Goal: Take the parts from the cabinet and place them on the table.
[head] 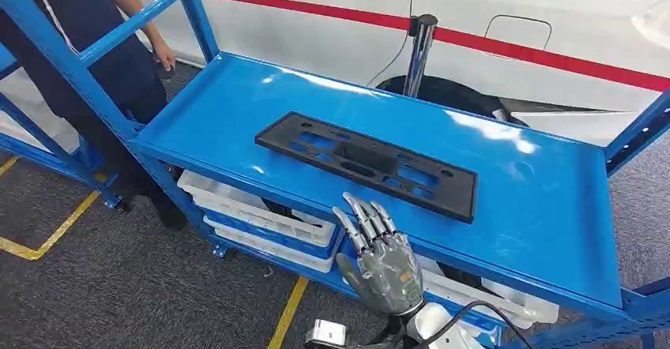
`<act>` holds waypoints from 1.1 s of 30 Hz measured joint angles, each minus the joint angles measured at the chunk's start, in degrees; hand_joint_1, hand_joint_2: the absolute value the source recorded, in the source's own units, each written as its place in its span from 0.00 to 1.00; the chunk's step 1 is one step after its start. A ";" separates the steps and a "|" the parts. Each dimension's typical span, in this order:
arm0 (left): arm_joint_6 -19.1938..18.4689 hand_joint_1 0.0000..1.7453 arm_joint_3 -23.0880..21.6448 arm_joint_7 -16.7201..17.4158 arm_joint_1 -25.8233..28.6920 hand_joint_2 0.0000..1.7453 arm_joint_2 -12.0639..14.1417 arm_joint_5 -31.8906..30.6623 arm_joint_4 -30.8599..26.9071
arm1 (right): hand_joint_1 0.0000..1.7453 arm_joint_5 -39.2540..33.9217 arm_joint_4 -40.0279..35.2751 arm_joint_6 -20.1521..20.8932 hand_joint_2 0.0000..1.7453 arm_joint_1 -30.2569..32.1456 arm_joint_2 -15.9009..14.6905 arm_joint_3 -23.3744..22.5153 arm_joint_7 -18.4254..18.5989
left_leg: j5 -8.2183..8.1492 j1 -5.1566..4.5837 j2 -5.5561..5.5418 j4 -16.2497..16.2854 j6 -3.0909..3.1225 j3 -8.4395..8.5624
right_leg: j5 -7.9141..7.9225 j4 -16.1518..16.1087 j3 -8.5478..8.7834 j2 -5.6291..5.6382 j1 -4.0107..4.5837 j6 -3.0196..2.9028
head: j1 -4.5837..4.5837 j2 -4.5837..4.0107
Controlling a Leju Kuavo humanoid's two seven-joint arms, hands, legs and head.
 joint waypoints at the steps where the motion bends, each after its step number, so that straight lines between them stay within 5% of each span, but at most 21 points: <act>1: -0.04 0.00 -0.02 0.00 0.00 0.00 0.00 0.00 0.00 | 0.00 1.12 0.44 -0.11 1.00 -0.09 0.00 0.00 0.46 | 0.01 0.00 0.00 -0.02 -0.01 0.00 | -0.01 0.00 0.00 0.00 0.00 -0.03 | 0.00 0.00; 12: 0.37 0.00 -1.20 0.09 0.00 0.00 -0.20 0.07 0.00 | 0.00 13.01 5.58 -4.46 1.00 -0.37 0.00 -0.28 5.16 | 0.02 0.00 0.00 -0.02 -0.03 0.02 | -0.01 0.01 0.01 0.00 0.00 -0.04 | 0.00 0.00; 33: 0.41 0.00 -1.33 1.20 0.01 0.00 -0.28 0.81 0.00 | 0.00 15.35 11.78 -11.00 1.00 0.60 0.44 -4.57 9.40 | 0.02 0.01 0.00 -0.02 -0.03 0.04 | 0.00 0.01 0.01 0.01 0.00 -0.04 | 0.00 0.00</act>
